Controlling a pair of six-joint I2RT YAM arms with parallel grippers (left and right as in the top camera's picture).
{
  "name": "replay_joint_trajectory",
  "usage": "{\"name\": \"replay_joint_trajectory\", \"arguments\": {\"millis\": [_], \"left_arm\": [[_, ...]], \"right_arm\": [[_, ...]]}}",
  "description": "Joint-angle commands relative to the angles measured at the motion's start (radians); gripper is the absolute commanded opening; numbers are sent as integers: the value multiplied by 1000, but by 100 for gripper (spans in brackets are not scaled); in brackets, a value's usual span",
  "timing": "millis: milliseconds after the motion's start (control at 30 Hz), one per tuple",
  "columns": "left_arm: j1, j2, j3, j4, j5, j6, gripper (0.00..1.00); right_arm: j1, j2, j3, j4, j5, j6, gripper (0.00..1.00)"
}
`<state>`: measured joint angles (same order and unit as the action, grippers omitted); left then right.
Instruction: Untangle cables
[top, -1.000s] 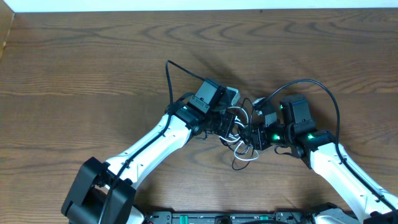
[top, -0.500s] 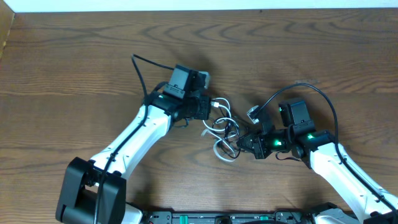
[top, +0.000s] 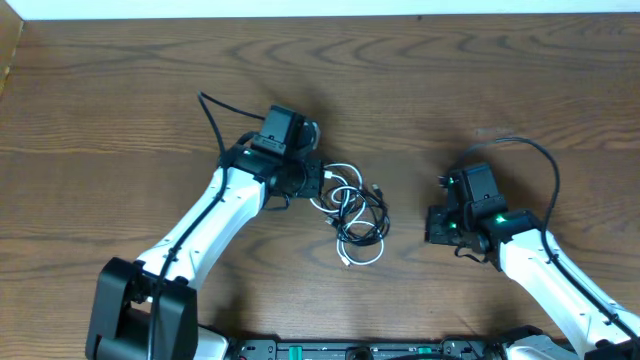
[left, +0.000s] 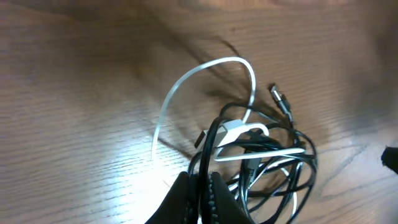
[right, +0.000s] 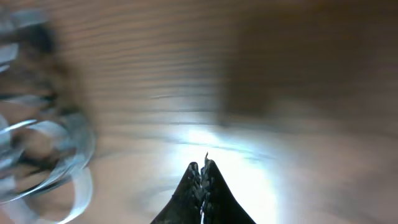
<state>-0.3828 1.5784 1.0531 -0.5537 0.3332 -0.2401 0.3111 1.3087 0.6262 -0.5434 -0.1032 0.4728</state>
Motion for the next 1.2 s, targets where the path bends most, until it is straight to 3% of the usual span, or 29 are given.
{"name": "replay_joint_trajectory", "arguments": {"millis": [0,67,133,167,200,300,367,433,700,900,1033,1167], "left_arm": [[20,-69,-2,-2,-5,-8,7],[19,-97,-2,-2,32,-8,7],[15,-119,-2,3,133,-4,8],[12,-125,-2,6,177,4,7],[5,-133,-2,13,249,23,7],[-13,-135,-2,16,288,22,8],[-29,-135,-2,16,288,22,8],[-48,-135,-2,18,289,22,7],[-93,-137,-2,116,511,64,7],[-93,-137,-2,227,708,63,8],[-93,-138,-2,234,734,63,7],[-89,-141,-2,235,732,64,7]], "right_arm": [[-19,0,0,-15,196,124,1],[-19,0,0,10,151,79,1],[-19,0,0,82,-11,-71,3],[-19,0,0,117,-100,-135,6],[-19,0,0,172,-244,-224,16],[-19,0,0,282,-540,-352,36],[-19,0,0,340,-663,-372,42],[-17,0,0,375,-716,-378,43],[2,1,0,378,-678,-426,44],[2,1,0,373,-633,-426,50],[2,1,0,364,-510,-426,50],[2,1,0,348,-341,-401,42]]}}
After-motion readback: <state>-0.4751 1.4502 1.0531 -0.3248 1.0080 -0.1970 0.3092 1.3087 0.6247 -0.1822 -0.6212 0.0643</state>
